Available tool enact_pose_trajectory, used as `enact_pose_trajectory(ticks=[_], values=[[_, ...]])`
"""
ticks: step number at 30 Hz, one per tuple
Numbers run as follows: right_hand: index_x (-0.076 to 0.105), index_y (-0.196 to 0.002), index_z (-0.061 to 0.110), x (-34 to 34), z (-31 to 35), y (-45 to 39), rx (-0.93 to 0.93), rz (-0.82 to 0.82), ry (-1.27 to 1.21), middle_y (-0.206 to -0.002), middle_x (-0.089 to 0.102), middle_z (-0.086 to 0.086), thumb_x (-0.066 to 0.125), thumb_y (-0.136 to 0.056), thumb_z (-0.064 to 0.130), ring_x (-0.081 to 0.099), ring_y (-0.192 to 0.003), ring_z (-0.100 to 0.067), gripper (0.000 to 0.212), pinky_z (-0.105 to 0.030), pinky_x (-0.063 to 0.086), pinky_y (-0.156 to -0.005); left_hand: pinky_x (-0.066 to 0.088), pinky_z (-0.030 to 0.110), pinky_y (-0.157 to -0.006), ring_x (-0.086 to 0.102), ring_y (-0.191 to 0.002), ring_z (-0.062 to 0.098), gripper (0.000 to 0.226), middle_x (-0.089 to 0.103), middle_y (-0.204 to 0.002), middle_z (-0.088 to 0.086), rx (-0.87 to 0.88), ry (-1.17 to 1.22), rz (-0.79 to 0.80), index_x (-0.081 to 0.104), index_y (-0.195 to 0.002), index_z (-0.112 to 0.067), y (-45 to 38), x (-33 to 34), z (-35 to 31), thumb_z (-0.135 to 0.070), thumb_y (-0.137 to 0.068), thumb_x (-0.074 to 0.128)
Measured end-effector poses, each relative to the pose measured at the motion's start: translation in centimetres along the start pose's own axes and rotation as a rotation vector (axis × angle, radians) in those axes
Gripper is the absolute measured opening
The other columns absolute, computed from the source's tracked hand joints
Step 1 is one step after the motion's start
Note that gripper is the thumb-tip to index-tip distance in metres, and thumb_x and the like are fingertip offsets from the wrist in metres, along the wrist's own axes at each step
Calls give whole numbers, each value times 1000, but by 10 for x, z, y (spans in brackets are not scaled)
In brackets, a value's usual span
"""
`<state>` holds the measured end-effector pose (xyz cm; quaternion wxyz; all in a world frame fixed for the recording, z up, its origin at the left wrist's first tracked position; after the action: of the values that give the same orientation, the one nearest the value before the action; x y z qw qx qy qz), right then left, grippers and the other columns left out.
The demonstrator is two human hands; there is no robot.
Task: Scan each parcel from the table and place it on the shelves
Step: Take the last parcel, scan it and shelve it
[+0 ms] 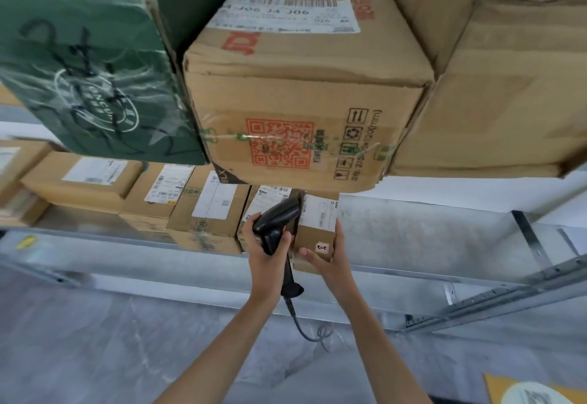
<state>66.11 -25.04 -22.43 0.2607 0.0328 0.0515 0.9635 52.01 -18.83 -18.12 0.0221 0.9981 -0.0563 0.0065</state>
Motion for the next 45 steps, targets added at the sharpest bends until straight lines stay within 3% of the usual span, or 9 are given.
enact_pose_trajectory(ticks=[3, 7, 16, 20, 24, 31, 34, 38, 45], values=[[29, -142, 33, -1, 4, -15, 8, 37, 20, -128, 61, -6, 72, -83, -12, 69, -105, -5, 85, -21, 56, -81, 53, 24, -94, 58, -108, -8, 56, 48, -128, -11, -12, 11, -20, 41, -129, -38, -4, -2, -1, -4, -95, 68], [16, -157, 16, -3, 10, -24, 58, 78, 17, -141, 54, -13, 73, -85, -7, 63, -116, -15, 94, -22, 55, -85, 50, 52, -104, 57, -124, 20, 58, 42, -141, 5, -48, 15, -21, 40, -140, -23, -9, -2, 4, -3, -94, 69], [24, -154, 20, -3, 14, -19, 147, 49, -2, -142, 57, -7, 80, -83, 5, 62, -124, -24, 92, -30, 56, -95, 50, 59, -102, 59, -125, 31, 59, 46, -141, 7, -109, 32, -38, 40, -139, -27, -9, 1, 6, -3, -94, 70], [12, -160, 20, -13, 19, 3, 252, -120, 79, -164, 26, -3, 81, -82, 34, 30, -149, -24, 105, -45, 31, -120, 52, 58, -99, 68, -105, 31, 57, 58, -128, 12, -150, 112, -50, 39, -138, -26, -3, -4, 9, 0, -95, 67], [38, -146, 30, -14, 25, 56, 208, -238, 133, -143, 50, 7, 77, -86, 38, 50, -129, -16, 72, -27, 39, -101, 54, 49, -86, 66, -87, 37, 54, 66, -99, 7, -197, 272, -35, 38, -137, -22, 10, -10, 9, 6, -97, 61], [47, -126, 46, 50, -10, 125, 460, 275, 76, -105, 74, 6, 70, -94, 30, 75, -78, -13, 42, -22, 56, -67, 59, 32, -74, 61, -86, 40, 49, 66, -96, 12, -213, 350, -57, 38, -126, -21, 38, -31, 0, 12, -96, 58], [58, -124, 27, 66, -20, 148, 486, 311, 57, -80, 75, 0, 75, -87, 19, 67, -53, -17, 41, -24, 50, -51, 59, 36, -82, 68, -82, 35, 50, 61, -110, 24, -257, 305, -35, 36, -130, -19, 54, -50, 3, 11, -96, 57], [61, -121, 22, 88, -17, 175, 472, 344, 23, -76, 75, -8, 71, -73, 33, 55, -41, -16, 50, -21, 38, -41, 59, 28, -77, 69, -94, 40, 43, 59, -130, 26, -246, 278, 72, 40, -129, -22, 70, -87, 3, 4, -99, 56], [66, -114, 21, 157, -30, 233, 396, 407, 72, -71, 74, -9, 64, -92, -4, 47, -38, -13, 34, -20, 34, -38, 55, 36, -83, 71, -93, 28, 54, 72, -97, 14, -330, 116, 99, 40, -135, -38, 98, -200, 20, 3, -102, 50]])
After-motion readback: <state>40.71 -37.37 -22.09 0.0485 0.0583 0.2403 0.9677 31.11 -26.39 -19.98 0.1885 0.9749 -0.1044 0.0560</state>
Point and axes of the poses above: each hand's wrist, its own y-axis away from the middle knuckle, its own x-axis out of the palm, z = x × y, the point moved 5 cm from there along -y, towards the middle knuckle
